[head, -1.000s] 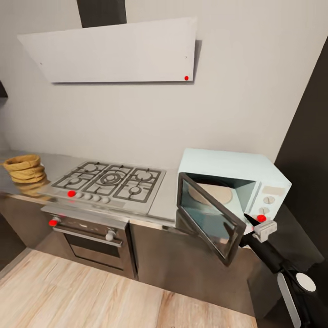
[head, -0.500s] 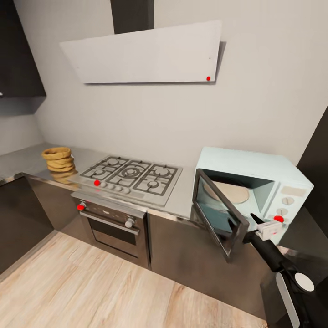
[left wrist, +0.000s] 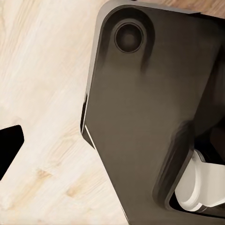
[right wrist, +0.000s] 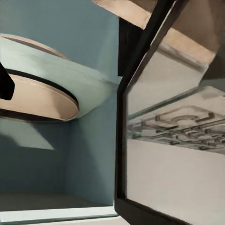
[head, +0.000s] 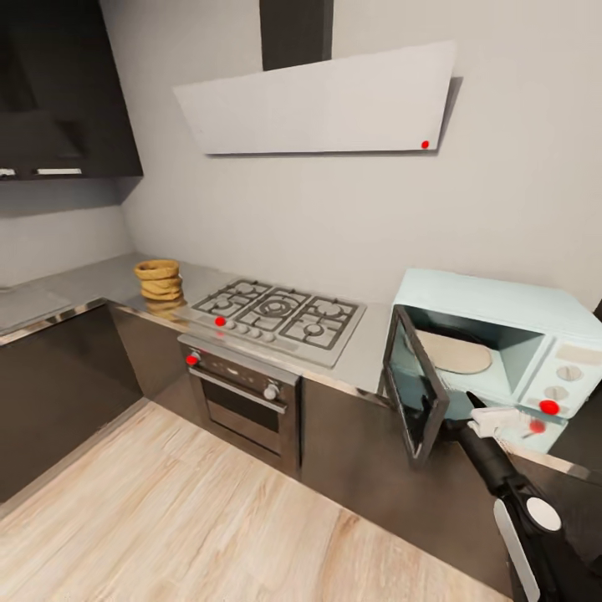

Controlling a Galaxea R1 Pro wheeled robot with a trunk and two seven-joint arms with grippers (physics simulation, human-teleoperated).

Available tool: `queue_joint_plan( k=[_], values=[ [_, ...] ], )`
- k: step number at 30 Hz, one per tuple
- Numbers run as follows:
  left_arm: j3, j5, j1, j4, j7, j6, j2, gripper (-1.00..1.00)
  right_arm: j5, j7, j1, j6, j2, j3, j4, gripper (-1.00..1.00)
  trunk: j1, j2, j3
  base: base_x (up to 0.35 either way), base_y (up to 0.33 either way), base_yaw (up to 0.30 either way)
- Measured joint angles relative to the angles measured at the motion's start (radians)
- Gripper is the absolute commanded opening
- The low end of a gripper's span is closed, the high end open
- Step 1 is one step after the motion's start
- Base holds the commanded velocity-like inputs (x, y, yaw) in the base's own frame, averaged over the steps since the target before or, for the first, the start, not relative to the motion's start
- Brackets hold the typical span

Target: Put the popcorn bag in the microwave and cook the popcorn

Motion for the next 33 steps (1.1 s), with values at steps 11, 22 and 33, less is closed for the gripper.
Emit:
queue_joint_plan(
  k=[11,22,33],
  values=[
    [0.0,0.0,0.0,0.0,0.0,0.0,0.0,1.0,0.0,-0.199,0.0,-0.001,0.0,0.094,0.0,1.0,0.0,0.0,0.0,-0.022,0.0,0.205],
    [0.0,0.0,0.0,0.0,0.0,0.0,0.0,1.0,-0.001,-0.202,0.0,0.0,0.0,0.098,0.0,1.0,0.0,0.0,0.0,0.0,0.0,0.118],
    [0.0,0.0,0.0,-0.001,0.0,0.0,0.0,1.0,-0.004,-0.205,0.0,0.001,-0.001,0.088,0.0,1.0,0.0,0.0,0.0,0.0,0.0,0.098]
  ],
)
